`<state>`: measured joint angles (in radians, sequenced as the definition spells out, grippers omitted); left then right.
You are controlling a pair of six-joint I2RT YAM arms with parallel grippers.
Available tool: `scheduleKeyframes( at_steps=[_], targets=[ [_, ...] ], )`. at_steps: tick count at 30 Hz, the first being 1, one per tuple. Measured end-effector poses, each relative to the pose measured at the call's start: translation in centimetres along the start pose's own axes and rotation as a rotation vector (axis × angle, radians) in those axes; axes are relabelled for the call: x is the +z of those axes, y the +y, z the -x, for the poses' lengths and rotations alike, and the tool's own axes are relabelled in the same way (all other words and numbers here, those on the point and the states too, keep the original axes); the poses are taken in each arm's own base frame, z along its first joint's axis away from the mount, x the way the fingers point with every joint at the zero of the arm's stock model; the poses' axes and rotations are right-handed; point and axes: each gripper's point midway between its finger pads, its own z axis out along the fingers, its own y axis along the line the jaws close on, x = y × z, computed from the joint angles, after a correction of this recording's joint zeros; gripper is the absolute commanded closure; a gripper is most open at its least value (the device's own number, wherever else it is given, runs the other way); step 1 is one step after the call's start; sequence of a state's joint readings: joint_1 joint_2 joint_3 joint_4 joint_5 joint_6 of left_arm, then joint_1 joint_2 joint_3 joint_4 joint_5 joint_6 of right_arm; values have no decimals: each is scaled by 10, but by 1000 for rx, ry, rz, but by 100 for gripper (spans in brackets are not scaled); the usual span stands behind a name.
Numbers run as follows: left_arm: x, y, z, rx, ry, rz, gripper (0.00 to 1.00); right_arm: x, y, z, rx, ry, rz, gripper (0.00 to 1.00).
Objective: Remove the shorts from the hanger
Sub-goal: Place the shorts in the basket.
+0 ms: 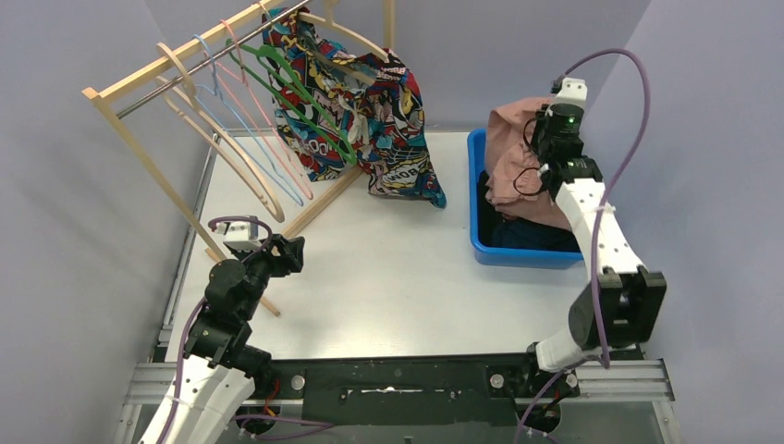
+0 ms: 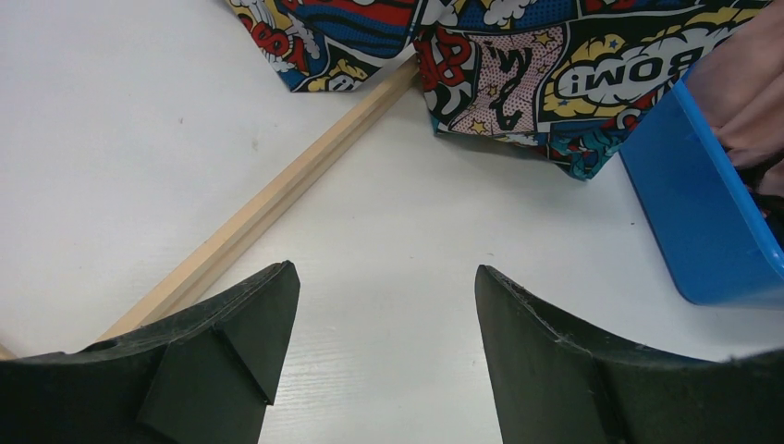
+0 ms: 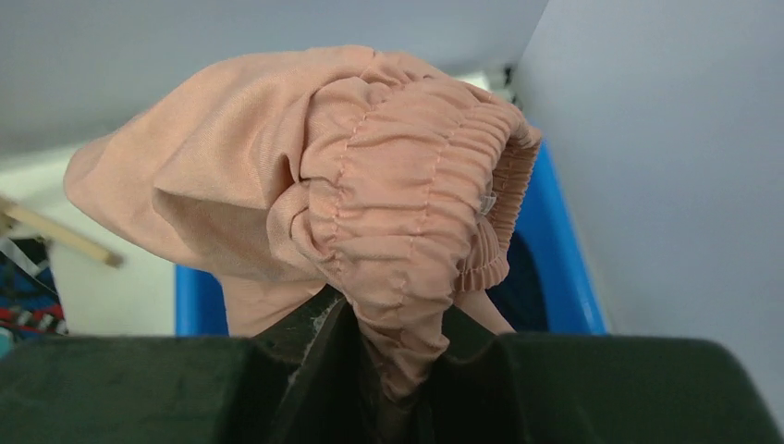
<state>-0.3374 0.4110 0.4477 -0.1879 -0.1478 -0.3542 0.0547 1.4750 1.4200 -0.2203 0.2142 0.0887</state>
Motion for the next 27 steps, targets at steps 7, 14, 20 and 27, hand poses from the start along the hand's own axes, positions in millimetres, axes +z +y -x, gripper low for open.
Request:
scheduleKeyframes(
  at_steps=[7,14,20,27],
  targets=[
    [-1,0,2,-1,-8,-1,31,55,0,-111,54,306,70,100],
    [-5,-1,8,-6,-36,-8,31,55,-14,-121,116,381,110,84],
    [-6,-2,9,-7,-41,-10,31,77,5,-177,135,521,178,69],
    [-7,-2,11,-7,-47,-11,31,81,19,-229,155,621,197,53]
  ],
)
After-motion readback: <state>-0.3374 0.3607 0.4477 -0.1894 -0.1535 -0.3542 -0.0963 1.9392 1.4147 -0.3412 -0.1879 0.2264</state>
